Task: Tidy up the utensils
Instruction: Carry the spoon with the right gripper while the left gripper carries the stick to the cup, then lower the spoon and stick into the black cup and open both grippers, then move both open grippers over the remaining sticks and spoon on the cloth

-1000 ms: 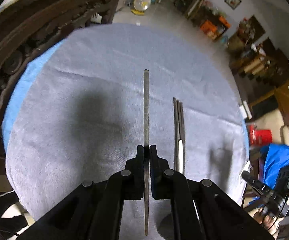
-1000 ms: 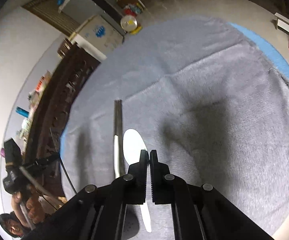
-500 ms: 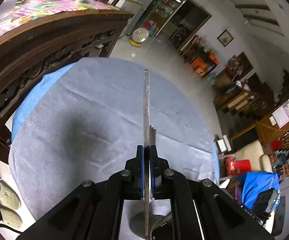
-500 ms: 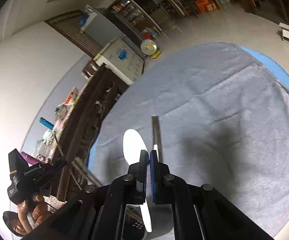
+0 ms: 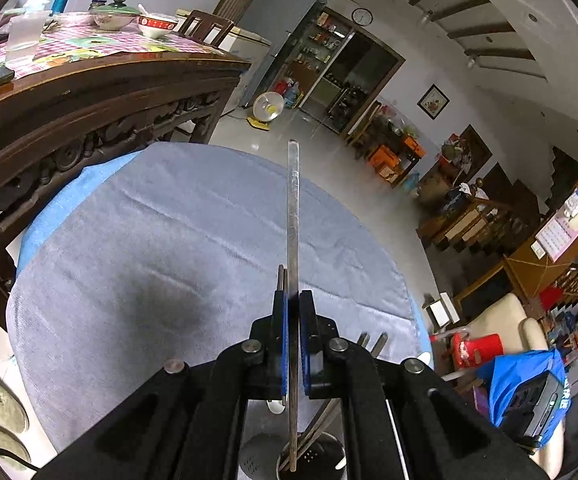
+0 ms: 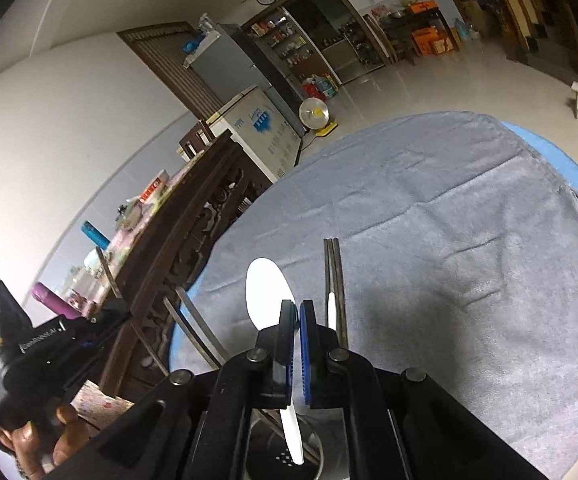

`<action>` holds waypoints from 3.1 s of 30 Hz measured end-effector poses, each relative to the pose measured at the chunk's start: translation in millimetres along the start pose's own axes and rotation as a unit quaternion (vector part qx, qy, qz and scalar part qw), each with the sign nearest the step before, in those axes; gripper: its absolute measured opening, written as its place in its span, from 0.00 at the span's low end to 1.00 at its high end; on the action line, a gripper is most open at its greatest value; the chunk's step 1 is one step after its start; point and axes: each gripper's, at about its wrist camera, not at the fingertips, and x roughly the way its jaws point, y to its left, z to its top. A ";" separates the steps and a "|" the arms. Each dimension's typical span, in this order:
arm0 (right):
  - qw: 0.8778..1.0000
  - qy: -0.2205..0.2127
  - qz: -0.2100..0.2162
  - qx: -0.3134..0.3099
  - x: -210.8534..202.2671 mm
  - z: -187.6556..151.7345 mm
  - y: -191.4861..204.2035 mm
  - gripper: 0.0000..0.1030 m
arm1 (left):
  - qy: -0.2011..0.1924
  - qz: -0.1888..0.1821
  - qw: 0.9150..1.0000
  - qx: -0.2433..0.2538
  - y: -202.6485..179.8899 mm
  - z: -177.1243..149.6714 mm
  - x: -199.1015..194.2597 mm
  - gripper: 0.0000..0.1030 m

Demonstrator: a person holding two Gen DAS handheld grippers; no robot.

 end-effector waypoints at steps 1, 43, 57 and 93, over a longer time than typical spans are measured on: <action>1.000 0.000 -0.003 -0.004 0.7 -2.6 0.4 0.04 | 0.000 0.003 1.000 0.006 -1.7 -4.5 2.5 0.05; 0.995 0.017 -0.039 -0.096 -7.2 -70.4 13.4 0.04 | 0.008 0.006 0.990 0.144 -35.3 -101.2 -4.4 0.05; 0.994 0.029 -0.040 -0.094 -5.6 -73.6 11.6 0.07 | 0.019 0.000 0.989 0.145 -36.9 -104.4 -10.4 0.05; 0.993 0.073 -0.083 0.034 -7.1 -62.5 -97.6 0.57 | 0.083 0.172 0.981 0.036 85.5 -52.8 31.2 0.68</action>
